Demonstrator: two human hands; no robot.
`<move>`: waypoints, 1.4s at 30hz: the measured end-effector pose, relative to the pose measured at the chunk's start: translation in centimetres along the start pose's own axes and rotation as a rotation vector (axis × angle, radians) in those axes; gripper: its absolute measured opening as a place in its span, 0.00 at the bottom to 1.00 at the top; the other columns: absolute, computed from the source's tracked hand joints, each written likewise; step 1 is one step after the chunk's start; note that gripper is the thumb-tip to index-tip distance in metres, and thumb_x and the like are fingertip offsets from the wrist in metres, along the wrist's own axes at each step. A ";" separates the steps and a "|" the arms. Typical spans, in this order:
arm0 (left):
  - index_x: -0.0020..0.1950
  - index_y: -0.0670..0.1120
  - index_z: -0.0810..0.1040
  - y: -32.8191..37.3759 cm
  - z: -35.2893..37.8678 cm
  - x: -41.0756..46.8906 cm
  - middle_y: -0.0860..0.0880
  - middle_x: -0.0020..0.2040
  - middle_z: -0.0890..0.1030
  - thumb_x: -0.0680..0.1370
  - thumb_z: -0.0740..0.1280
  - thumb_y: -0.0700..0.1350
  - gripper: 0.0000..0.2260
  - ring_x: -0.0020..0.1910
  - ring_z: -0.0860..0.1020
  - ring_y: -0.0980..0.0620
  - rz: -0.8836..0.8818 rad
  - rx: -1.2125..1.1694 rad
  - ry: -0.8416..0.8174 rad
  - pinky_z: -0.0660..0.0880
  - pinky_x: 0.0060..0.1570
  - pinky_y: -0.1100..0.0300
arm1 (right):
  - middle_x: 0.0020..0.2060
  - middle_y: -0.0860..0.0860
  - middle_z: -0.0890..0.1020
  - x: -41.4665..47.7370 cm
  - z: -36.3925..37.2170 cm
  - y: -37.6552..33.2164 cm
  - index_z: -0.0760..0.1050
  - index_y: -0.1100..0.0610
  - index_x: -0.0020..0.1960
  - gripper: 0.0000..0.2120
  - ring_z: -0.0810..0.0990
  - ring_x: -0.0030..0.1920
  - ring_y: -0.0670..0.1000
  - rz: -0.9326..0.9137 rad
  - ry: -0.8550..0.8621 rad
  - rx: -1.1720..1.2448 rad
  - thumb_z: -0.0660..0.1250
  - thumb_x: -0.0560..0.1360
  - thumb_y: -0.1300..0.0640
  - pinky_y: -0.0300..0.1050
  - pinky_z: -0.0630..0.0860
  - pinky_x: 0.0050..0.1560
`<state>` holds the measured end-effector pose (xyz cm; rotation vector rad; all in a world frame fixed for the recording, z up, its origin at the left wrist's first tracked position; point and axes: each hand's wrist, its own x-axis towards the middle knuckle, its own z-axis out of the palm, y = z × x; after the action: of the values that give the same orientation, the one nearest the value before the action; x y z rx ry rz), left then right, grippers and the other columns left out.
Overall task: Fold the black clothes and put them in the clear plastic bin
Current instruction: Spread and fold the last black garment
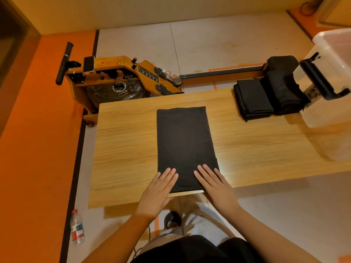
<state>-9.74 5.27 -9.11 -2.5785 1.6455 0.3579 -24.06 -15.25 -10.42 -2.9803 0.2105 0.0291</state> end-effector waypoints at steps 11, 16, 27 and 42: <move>0.72 0.54 0.70 0.6 -0.4 -4.0 0.53 0.72 0.71 0.69 0.75 0.41 0.32 0.73 0.65 0.56 0.088 -0.162 0.010 0.53 0.75 0.56 | 0.63 0.51 0.79 -3.7 -1.4 0.3 0.79 0.55 0.62 0.31 0.78 0.63 0.51 -0.061 0.095 0.137 0.78 0.59 0.69 0.45 0.68 0.67; 0.73 0.58 0.67 0.3 -2.5 -4.4 0.64 0.71 0.64 0.80 0.45 0.62 0.25 0.74 0.56 0.65 -0.063 -0.527 0.021 0.50 0.74 0.67 | 0.40 0.47 0.84 -2.8 -4.8 -0.1 0.80 0.51 0.49 0.13 0.82 0.39 0.49 0.159 0.021 0.325 0.58 0.75 0.49 0.43 0.77 0.37; 0.47 0.48 0.80 -4.0 -9.8 5.2 0.52 0.43 0.83 0.80 0.65 0.44 0.05 0.47 0.82 0.55 -0.354 -1.179 0.198 0.76 0.48 0.55 | 0.37 0.43 0.80 5.0 -9.8 4.0 0.77 0.51 0.42 0.06 0.78 0.42 0.44 0.404 0.086 0.856 0.66 0.77 0.59 0.44 0.73 0.43; 0.39 0.43 0.69 -8.7 -8.0 17.3 0.48 0.32 0.72 0.81 0.62 0.46 0.12 0.34 0.70 0.50 -0.832 -1.063 0.186 0.64 0.35 0.55 | 0.43 0.48 0.81 18.3 -5.5 8.5 0.76 0.55 0.51 0.04 0.80 0.44 0.50 0.713 0.124 0.797 0.66 0.77 0.57 0.46 0.76 0.43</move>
<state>6.38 -7.80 -5.87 -3.7648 0.1658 1.1487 -7.14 -26.89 -6.79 -1.9947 1.0105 -0.1268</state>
